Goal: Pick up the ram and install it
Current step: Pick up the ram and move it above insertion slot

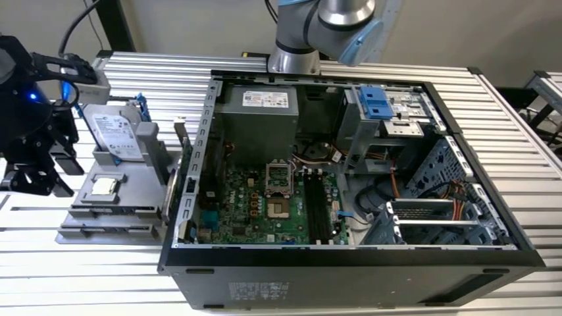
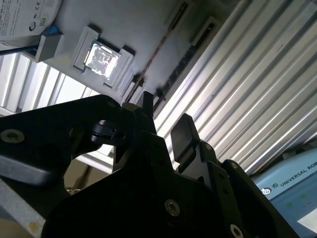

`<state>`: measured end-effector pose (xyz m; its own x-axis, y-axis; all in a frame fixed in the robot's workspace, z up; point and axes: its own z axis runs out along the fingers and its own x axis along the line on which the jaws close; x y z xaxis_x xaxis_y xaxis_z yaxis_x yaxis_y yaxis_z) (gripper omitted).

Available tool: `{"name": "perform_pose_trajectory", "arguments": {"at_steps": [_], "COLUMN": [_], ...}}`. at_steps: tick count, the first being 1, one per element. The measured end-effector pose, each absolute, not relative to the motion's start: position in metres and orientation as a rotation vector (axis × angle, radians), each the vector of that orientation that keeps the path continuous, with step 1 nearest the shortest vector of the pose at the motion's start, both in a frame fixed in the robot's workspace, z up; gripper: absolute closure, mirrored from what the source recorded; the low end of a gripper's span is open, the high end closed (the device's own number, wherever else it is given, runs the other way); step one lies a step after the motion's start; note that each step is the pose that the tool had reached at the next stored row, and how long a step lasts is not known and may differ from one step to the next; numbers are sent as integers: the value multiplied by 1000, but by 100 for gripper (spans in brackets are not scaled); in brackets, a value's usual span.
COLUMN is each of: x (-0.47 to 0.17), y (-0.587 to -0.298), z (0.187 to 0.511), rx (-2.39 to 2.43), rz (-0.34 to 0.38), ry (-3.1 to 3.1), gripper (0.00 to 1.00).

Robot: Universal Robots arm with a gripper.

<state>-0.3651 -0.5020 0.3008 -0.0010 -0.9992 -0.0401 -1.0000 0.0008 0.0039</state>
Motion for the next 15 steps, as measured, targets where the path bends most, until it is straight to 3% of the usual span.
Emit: {"name": "perform_pose_trajectory", "arguments": {"at_steps": [15], "x": [-365], "y": [-503], "z": [278], "rx": [-2201], "rz": [48], "ry": [2205], "gripper": [0]}}
